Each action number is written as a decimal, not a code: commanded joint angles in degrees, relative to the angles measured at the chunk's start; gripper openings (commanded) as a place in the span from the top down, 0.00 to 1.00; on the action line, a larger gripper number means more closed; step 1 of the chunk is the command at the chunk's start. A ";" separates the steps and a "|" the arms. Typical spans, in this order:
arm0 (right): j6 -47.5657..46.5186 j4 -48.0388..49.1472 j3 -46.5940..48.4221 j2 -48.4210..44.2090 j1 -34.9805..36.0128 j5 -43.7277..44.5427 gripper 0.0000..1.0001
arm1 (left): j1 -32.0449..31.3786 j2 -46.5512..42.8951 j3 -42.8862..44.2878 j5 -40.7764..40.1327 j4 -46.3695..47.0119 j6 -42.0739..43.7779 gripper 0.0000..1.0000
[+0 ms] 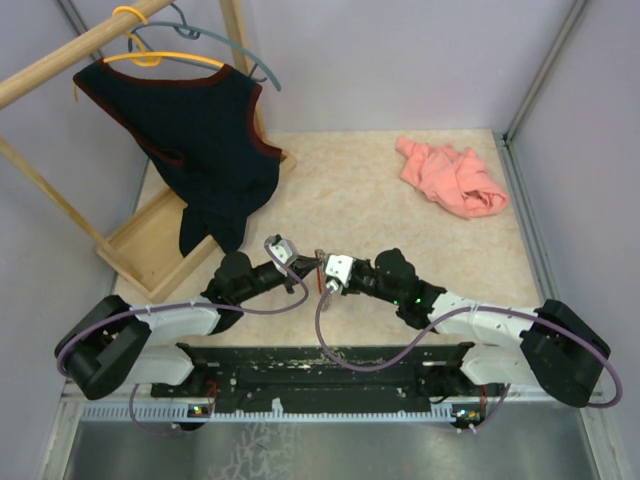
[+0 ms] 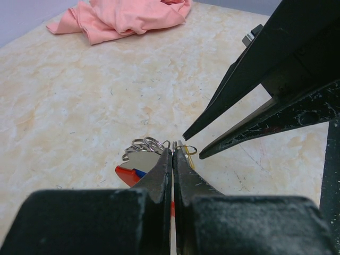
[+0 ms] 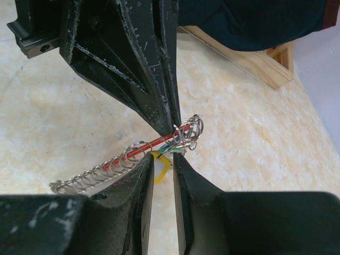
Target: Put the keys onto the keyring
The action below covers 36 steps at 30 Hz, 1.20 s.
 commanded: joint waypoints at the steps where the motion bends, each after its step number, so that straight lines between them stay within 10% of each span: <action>1: 1.47 1.73 1.09 0.25 -0.37 -2.37 0.78 | 0.25 -0.75 -0.33 0.45 3.84 -0.34 1.00; 14: 2.70 4.64 1.32 2.23 -0.44 0.03 0.79 | 0.25 -1.08 -0.50 0.62 4.09 -0.81 1.00; 24: 2.20 5.93 0.77 2.47 -0.45 1.51 1.00 | 0.25 -0.51 -0.59 1.48 5.70 -1.89 1.00; 36: 4.46 4.82 -1.27 -1.59 -0.46 1.85 0.80 | 0.16 -0.58 -0.74 -1.78 5.04 -1.85 1.00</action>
